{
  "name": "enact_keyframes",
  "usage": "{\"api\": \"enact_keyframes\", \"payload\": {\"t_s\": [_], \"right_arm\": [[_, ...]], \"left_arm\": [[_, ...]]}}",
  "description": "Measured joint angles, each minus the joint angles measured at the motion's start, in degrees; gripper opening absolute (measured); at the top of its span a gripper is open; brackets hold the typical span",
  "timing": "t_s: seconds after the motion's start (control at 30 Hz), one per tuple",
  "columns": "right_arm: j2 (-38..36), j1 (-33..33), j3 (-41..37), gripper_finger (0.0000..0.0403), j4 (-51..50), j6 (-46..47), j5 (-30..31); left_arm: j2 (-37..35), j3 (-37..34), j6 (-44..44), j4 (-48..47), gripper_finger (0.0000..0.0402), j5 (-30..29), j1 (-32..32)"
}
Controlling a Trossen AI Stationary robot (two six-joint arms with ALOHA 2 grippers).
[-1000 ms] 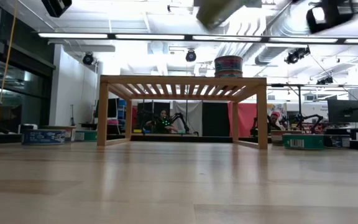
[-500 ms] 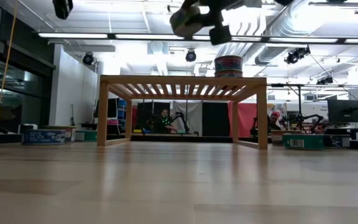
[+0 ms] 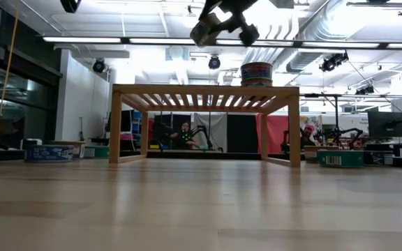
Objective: Stack canned seafood by type on shelf
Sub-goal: Put the green tuna can on the shelf
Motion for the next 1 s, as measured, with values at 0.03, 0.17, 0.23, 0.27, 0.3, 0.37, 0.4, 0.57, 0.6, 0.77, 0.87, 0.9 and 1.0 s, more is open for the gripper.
{"api": "enact_keyframes", "payload": {"t_s": [0.03, 0.17, 0.23, 0.27, 0.3, 0.37, 0.4, 0.57, 0.6, 0.77, 0.87, 0.9, 1.0], "right_arm": [[-1.0, -0.3, 0.2, 0.0107, -2.5, 0.1, 0.3], [-4.5, -1.6, 1.0, 0.0107, -9.5, 0.0, 2.4], [-5.4, -2.3, 1.0, 0.0107, -10.7, 0.0, 2.5], [-5.8, -2.5, 1.0, 0.0107, -11.2, 0.0, 2.3], [-5.9, -2.8, 1.0, 0.0107, -11.2, 0.0, 2.2], [-5.9, -3.2, 1.0, 0.0107, -11.1, 0.0, 1.0], [-5.9, -3.4, 1.0, 0.0107, -11.1, 0.0, 0.5], [-5.6, -4.8, 1.0, 0.0107, -11.3, 0.0, -2.3], [-5.6, -5.1, 1.0, 0.0107, -11.3, 0.0, -3.1], [-5.6, -7.3, 1.0, 0.0107, -11.4, -0.5, -8.5], [-5.0, -8.5, 1.0, 0.0107, -12.1, 0.6, -12.1], [-4.6, -8.7, 1.0, 0.0107, -12.6, 1.8, -12.9], [-2.5, -9.1, 0.7, 0.0107, -13.1, 7.3, -13.7]], "left_arm": [[-1.2, 0.0, 0.4, -1.4, 0.0001, 0.2, 0.3], [-4.8, 0.0, 2.5, -4.4, 0.0001, 0.3, 1.6], [-6.1, 0.0, 2.6, -4.7, 0.0001, 0.4, 2.4], [-6.6, 0.0, 2.6, -4.8, 0.0001, 0.5, 2.7], [-7.0, 0.0, 2.8, -4.9, 0.0001, 0.9, 3.0], [-7.4, 0.0, 2.9, -5.0, 0.0001, 1.5, 3.6], [-7.4, 0.0, 2.8, -5.0, 0.0001, 1.6, 3.8], [-7.3, 0.0, 1.3, -4.7, 0.0001, 1.7, 4.6], [-7.3, 0.0, 1.2, -4.7, 0.0001, 1.7, 4.7], [-7.3, 0.0, 1.2, -4.7, 0.0001, 1.5, 6.0], [-7.3, 0.0, 1.2, -4.7, 0.0001, 1.5, 6.8], [-7.3, 0.0, 1.2, -4.7, 0.0001, 1.5, 7.1], [-6.8, 0.0, 1.0, -4.6, 0.0001, 1.4, 8.0]]}}
